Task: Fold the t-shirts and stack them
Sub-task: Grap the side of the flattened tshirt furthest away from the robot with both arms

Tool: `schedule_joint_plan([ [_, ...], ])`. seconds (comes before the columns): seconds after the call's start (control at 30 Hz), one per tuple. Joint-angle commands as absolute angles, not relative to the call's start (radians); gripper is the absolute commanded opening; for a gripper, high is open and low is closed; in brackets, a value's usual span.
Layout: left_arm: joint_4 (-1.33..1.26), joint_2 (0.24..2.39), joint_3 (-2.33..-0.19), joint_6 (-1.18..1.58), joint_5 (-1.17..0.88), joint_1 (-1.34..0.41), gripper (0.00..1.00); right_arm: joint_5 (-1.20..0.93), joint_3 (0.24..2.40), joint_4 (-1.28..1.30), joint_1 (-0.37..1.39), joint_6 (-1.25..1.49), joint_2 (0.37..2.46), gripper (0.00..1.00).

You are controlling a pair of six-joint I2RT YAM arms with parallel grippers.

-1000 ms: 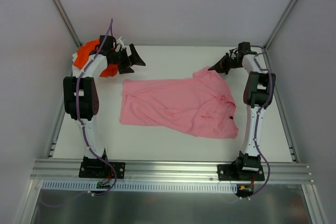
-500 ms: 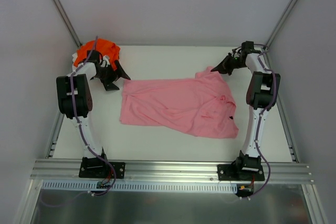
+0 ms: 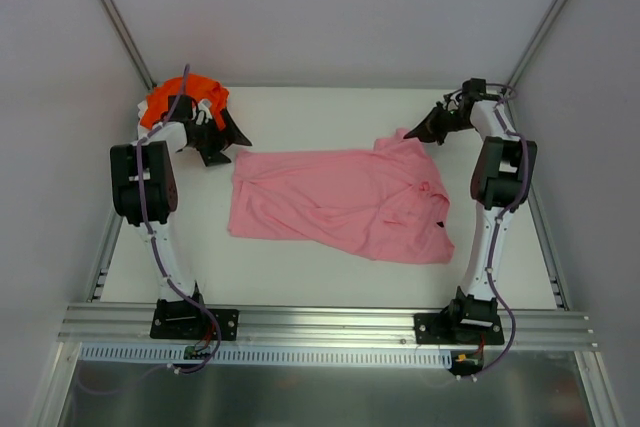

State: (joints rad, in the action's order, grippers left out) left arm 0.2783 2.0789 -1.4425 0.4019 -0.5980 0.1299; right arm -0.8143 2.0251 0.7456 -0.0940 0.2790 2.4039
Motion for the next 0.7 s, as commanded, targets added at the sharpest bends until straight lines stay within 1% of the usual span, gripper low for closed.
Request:
schedule_joint_plan([
  [0.0, 0.210, 2.108, -1.431, 0.396, -0.632, 0.121, 0.97, -0.810, 2.026, 0.790, -0.107, 0.255, 2.306, 0.00],
  [0.3, 0.170, 2.177, -1.430, 0.429, -0.695, 0.074, 0.96, -0.808, 2.026, 0.808, -0.110, 0.249, 2.293, 0.00],
  [0.43, 0.170, 2.197, -1.451, 0.439, -0.712, 0.055, 0.91, -0.805, 2.023, 0.816, -0.110, 0.241, 2.290, 0.01],
  [0.53, 0.172, 2.206, -1.470, 0.440, -0.733, 0.052, 0.68, -0.805, 2.019, 0.816, -0.110, 0.241, 2.286, 0.01],
  [0.57, 0.179, 2.209, -1.485, 0.436, -0.741, 0.054, 0.43, -0.805, 2.019, 0.815, -0.110, 0.239, 2.286, 0.01],
  [0.63, 0.195, 2.218, -1.500, 0.426, -0.749, 0.052, 0.16, -0.807, 2.019, 0.813, -0.110, 0.244, 2.286, 0.01],
  [0.67, 0.199, 2.217, -1.505, 0.422, -0.747, 0.052, 0.00, -0.807, 2.020, 0.810, -0.110, 0.244, 2.286, 0.01],
])
